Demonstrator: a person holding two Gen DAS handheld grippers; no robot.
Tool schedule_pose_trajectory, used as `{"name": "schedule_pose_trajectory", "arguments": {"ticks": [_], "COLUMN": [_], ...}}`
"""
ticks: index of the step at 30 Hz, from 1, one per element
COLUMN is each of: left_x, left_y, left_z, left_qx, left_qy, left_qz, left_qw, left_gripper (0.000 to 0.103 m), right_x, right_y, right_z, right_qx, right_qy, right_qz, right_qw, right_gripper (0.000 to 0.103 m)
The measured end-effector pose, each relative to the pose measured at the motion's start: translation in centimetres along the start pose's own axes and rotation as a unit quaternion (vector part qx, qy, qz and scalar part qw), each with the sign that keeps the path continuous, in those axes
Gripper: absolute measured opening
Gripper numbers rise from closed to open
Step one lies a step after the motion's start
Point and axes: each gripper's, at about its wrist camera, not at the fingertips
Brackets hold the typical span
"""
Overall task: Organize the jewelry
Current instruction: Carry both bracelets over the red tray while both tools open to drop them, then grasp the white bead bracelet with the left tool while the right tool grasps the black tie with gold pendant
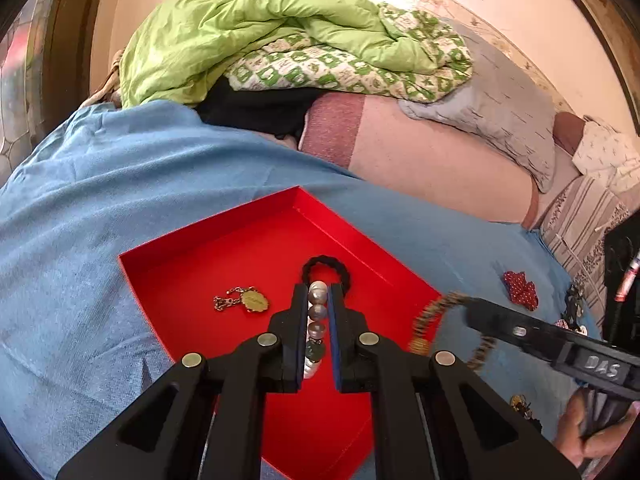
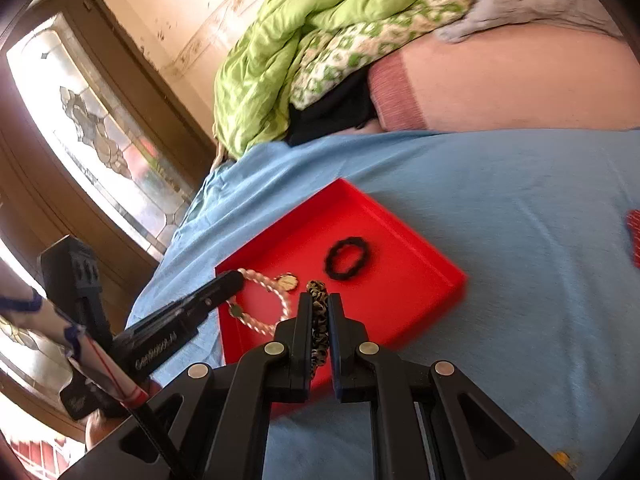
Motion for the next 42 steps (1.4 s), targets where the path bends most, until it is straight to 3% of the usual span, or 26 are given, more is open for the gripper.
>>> {"name": "schedule_pose_trajectory", "arguments": {"ticks": [10,22,34,37,39,42], "left_x": [-0.1,-0.3,-0.4,-0.4,-0.4,-0.5], "left_y": [-1.2,-2.3,-2.7,-2.5,-2.3,-1.6], "left_z": [1.8,1.9,2.5,2.3,2.2,1.8], "left_qx": [-0.008,-0.036,-0.044,-0.042,-0.039,-0.034], "left_qy": [0.032,0.036,0.047,0.047,0.047,0.043], "left_qz": [0.022,0.039,0.043,0.039,0.035,0.023], "left_qw": [0.9992,0.9979,0.997,0.9972,0.9975,0.9982], "left_gripper": [0.009,0.009,0.01,0.01,0.012,0.012], "right_x": [-2.8,-3.4,-4.4,-4.4,-4.4,-4.4], "right_y": [-6.5,-8.4,-9.2,-8.6,-8.0,-6.5], "right_z": [-0.5,-1.7,-2.9,-2.6,-2.3,-1.9], "right_qx": [0.016,0.079,0.111,0.115,0.116,0.114], "right_qy": [-0.02,-0.025,-0.027,-0.021,-0.016,-0.011], "right_qz": [0.053,0.079,0.089,0.083,0.076,0.059], "right_qw": [0.998,0.993,0.989,0.99,0.99,0.992], "right_gripper": [0.008,0.008,0.01,0.016,0.028,0.028]}}
Point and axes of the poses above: each gripper's, at about its wrist camera, not at the fingertips, and y roughly against the way its jaws point, z to its left, x to its underside, and after that the axes turned 15 degrees about z, right-handed
